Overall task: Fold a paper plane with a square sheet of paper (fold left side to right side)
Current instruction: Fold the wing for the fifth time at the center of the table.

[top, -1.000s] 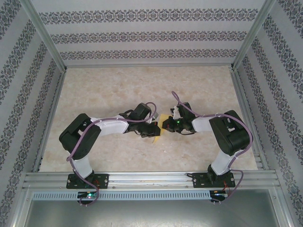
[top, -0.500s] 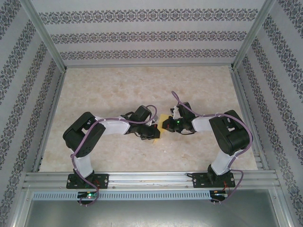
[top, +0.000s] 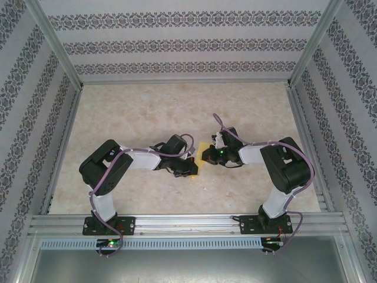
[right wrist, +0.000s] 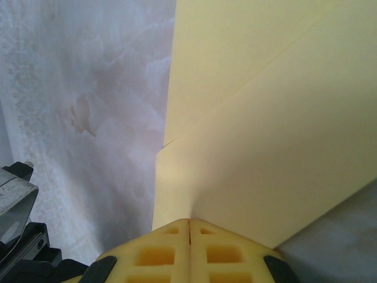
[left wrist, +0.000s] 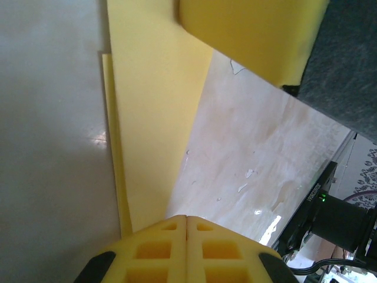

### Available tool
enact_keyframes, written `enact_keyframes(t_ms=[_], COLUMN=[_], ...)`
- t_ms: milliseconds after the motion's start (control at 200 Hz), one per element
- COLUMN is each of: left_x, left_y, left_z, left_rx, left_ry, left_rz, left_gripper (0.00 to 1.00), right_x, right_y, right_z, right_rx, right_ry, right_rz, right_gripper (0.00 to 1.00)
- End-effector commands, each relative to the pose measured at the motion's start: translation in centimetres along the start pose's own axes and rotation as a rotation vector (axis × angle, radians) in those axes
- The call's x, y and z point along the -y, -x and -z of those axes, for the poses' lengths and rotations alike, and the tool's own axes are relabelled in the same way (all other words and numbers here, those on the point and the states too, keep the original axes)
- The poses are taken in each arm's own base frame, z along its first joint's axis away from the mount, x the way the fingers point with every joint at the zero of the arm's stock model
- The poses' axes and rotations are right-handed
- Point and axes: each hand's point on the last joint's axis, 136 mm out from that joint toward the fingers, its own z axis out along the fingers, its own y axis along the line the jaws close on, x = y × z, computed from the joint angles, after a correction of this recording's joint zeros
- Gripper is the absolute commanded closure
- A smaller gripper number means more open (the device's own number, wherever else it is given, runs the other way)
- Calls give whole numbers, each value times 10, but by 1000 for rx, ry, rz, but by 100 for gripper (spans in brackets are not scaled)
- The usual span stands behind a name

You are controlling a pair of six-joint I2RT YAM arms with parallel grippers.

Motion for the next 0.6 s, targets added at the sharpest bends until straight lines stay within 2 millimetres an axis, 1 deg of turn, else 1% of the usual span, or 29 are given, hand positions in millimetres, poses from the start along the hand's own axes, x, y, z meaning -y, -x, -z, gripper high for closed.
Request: enact_keyframes(t_ms=[0, 235, 595], left_x=[-6, -13, -25], left_y=[-1, -5, -18], left_z=[-3, -4, -3], left_rx=[-6, -12, -33], left_ry=[-5, 13, 43], left_rz=[21, 31, 49], left_gripper=[97, 97, 97], right_x=[74, 75, 79], right_y=[-34, -34, -35], right_z=[-13, -12, -11], right_rx=[-73, -75, -79], right_ry=[-256, -267, -286], right_rz=[-81, -81, -79], right_gripper=[100, 100, 100])
